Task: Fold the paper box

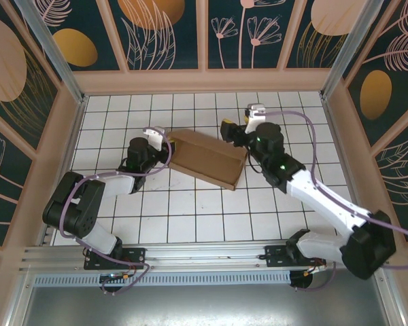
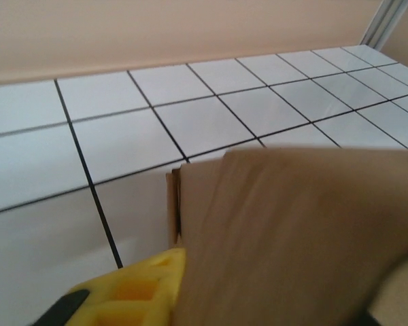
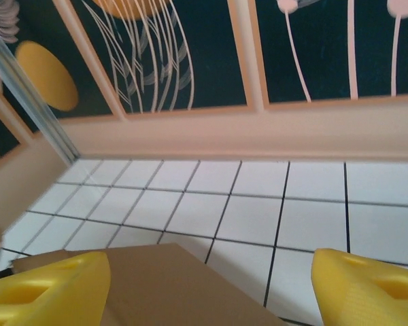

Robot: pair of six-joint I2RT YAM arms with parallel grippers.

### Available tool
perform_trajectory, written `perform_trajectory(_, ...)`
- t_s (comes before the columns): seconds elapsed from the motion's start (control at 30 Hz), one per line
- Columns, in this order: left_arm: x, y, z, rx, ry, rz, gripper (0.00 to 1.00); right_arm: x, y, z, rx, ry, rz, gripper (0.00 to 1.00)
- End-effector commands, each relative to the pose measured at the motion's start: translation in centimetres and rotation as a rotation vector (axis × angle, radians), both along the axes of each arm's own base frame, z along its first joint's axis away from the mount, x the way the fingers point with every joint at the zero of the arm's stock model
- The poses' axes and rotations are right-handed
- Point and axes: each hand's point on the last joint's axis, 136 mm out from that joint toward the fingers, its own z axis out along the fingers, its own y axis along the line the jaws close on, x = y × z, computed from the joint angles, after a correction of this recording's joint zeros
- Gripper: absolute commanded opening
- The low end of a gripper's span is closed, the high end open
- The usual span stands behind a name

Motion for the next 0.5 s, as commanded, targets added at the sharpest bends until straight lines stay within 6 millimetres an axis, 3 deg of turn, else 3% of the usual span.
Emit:
perform_trajectory(0.0, -1.1, 0.1, 0.6, -0.007, -0.010, -0.007, 0.52, 1.0, 0.6, -4.0, -0.039, 0.157, -0.001, 0.77)
perform_trajectory(0.07, -1.6, 0.5, 1.0, 0.000, -0.015, 0.001, 0.71, 1.3, 1.0, -6.0, -0.042, 0.208, 0.001, 0.77)
perform_trajectory(0.17, -2.9, 1.2, 1.7, -0.002, -0.028, 0.012, 0.86, 1.5, 1.2, -8.5, -0.036, 0.266, 0.005, 0.77)
perform_trajectory(0.2, -3.5, 1.4, 2.2, -0.016, -0.041, 0.015, 0.97, 1.5, 1.2, -9.2, -0.037, 0.281, 0.000, 0.77)
perform_trajectory(0.37, -7.7, 2.1, 6.2, -0.164, -0.197, -0.023, 0.99, 1.0, 0.7, -13.8, -0.092, 0.360, -0.013, 0.77)
perform_trajectory(0.47, -8.3, 3.0, 7.9, -0.215, -0.215, 0.019, 0.99, 0.5, 0.3, -16.3, -0.125, 0.398, -0.020, 0.77)
